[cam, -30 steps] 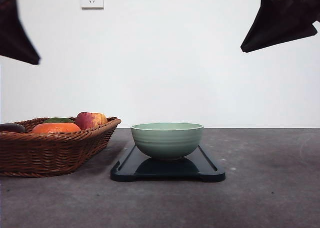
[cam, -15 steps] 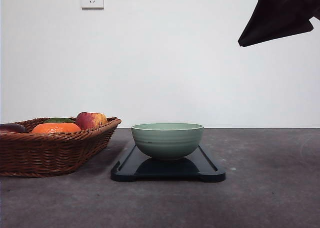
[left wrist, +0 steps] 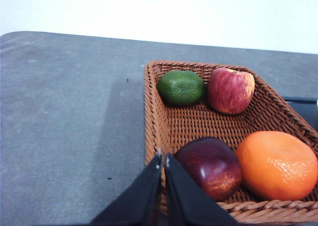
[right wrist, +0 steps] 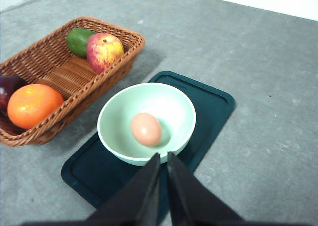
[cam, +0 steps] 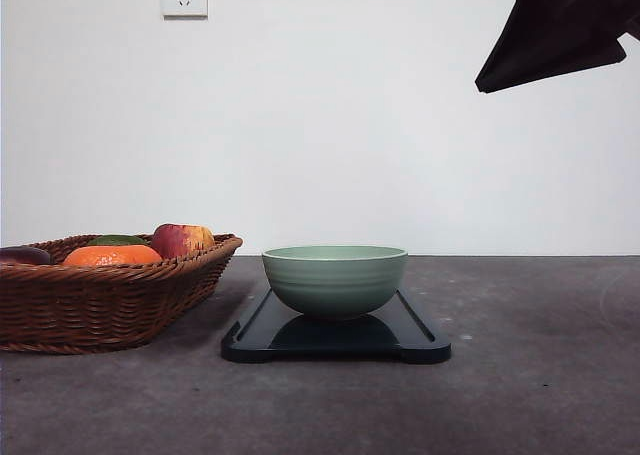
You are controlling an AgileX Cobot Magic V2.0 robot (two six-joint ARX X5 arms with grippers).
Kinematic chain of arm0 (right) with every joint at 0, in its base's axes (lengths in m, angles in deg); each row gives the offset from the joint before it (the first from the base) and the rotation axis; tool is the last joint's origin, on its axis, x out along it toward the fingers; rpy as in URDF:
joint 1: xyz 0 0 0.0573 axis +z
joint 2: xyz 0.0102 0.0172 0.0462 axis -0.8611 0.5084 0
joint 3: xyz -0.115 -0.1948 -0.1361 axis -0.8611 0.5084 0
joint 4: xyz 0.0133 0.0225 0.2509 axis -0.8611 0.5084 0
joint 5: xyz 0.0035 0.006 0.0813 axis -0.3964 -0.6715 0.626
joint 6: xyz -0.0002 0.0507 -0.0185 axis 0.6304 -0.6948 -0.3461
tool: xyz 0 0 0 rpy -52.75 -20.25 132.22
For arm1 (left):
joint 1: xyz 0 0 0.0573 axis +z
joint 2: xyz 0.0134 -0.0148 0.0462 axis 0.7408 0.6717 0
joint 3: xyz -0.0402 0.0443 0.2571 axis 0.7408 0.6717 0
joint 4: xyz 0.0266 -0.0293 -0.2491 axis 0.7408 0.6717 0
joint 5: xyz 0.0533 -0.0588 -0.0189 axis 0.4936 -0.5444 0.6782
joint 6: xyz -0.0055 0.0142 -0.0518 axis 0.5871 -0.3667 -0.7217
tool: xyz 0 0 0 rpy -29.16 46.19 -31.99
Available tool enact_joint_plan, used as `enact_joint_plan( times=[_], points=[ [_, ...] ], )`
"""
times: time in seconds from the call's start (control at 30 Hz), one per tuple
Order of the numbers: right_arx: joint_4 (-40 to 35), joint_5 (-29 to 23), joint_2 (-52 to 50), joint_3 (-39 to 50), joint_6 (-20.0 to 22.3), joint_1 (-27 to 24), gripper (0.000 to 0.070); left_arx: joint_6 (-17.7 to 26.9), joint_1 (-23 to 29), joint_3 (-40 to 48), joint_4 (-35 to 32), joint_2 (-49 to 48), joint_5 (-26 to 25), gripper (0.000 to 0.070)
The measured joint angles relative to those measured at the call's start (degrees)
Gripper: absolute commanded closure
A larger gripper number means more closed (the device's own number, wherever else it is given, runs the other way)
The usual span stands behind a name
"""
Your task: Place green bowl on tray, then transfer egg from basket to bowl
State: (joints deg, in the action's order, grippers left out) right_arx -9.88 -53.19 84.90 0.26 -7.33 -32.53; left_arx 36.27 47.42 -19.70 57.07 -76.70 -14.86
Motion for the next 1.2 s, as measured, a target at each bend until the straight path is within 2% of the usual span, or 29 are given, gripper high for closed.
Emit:
enact_joint_plan(
  times=[0.5, 0.7, 0.8, 1.0, 1.2],
  points=[
    [-0.05, -0.04, 0.0, 0.02, 0.05, 0.0, 0.0685, 0.39, 0.0, 0.0, 0.0, 0.07, 0.0, 0.07],
    [-0.4, -3.03, -3.89, 0.94, 5.62, -1.07, 0.0685, 0.39, 0.0, 0.0, 0.0, 0.07, 0.0, 0.07],
    [-5.34, -3.19, -7.52, 5.67, 7.08, -3.93, 0.0685, 0.41, 0.0, 0.0, 0.0, 0.07, 0.0, 0.07],
    [-16.98, -4.32, -20.86, 23.71, 6.87, -13.37, 0.0685, 0.41, 0.0, 0.0, 0.0, 0.07, 0.0, 0.07],
    [-18.81, -4.85, -38.87, 35.94, 6.45, -21.63, 0.0685, 0.41, 0.0, 0.0, 0.0, 0.07, 0.0, 0.07]
  ],
)
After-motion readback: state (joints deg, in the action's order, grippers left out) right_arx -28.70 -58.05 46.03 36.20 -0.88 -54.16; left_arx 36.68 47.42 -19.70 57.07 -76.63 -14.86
